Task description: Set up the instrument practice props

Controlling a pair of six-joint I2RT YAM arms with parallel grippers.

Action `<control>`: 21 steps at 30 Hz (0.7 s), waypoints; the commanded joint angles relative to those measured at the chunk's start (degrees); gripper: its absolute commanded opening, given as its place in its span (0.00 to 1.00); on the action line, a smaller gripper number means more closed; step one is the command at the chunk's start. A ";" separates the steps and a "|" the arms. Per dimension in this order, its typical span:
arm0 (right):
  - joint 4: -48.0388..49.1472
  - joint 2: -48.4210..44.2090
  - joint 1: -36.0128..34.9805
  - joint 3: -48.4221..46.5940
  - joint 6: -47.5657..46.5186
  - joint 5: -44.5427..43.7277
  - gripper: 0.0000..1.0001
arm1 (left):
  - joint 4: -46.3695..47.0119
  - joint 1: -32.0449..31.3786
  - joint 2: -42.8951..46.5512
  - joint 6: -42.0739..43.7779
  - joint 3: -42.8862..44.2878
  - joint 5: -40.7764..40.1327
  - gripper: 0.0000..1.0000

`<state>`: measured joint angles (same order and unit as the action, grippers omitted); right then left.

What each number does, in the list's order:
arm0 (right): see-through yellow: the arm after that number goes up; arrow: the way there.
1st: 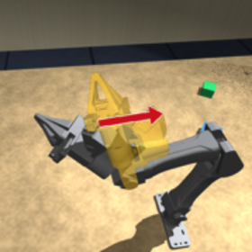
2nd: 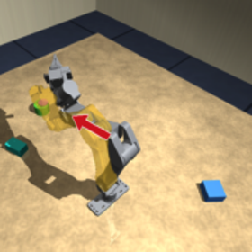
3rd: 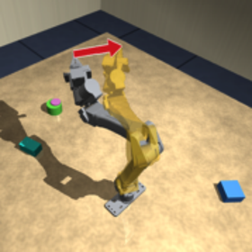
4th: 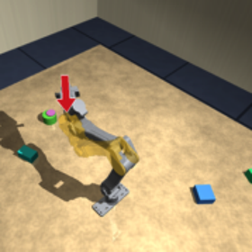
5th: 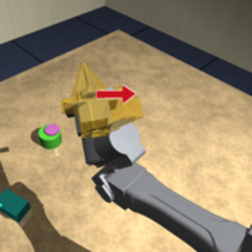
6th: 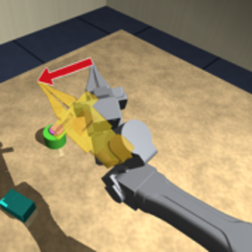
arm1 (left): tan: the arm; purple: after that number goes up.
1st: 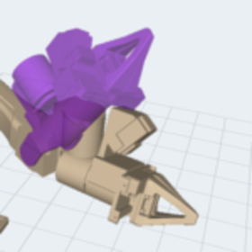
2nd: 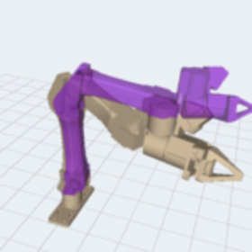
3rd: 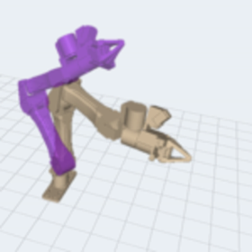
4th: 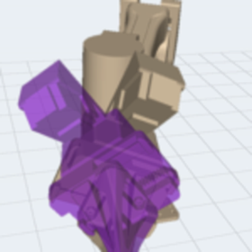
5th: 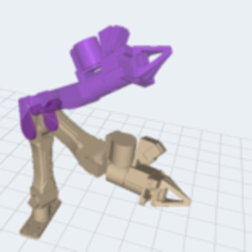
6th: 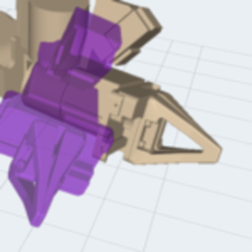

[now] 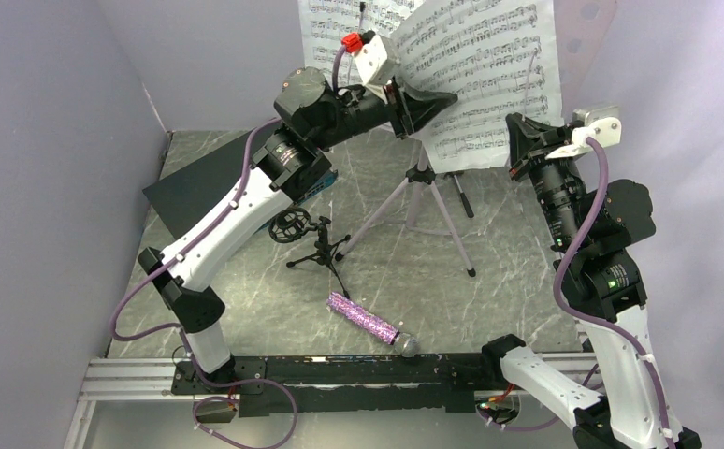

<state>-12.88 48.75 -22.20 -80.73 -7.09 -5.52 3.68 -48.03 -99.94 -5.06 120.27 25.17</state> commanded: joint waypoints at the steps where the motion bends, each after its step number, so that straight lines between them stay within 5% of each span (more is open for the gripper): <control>1: 1.99 -0.27 -0.13 -1.27 -0.76 3.40 0.00 | 3.17 -0.04 1.07 0.82 4.36 1.60 0.26; 5: 2.20 -0.73 -0.17 -1.07 -0.85 4.37 0.00 | 2.91 -0.03 -1.17 1.51 8.04 3.63 0.03; 16: 2.08 -0.41 -0.15 -1.35 -0.81 5.30 0.00 | 7.35 -0.08 -4.65 1.63 10.82 10.97 0.03; 21: 2.07 -0.41 -0.14 -1.19 -0.65 5.26 0.00 | 7.34 -0.13 -6.71 1.13 12.84 12.24 0.14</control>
<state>-13.28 48.40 -22.20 -80.73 -7.07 -2.70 8.82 -48.03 -105.67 -3.68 130.17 34.85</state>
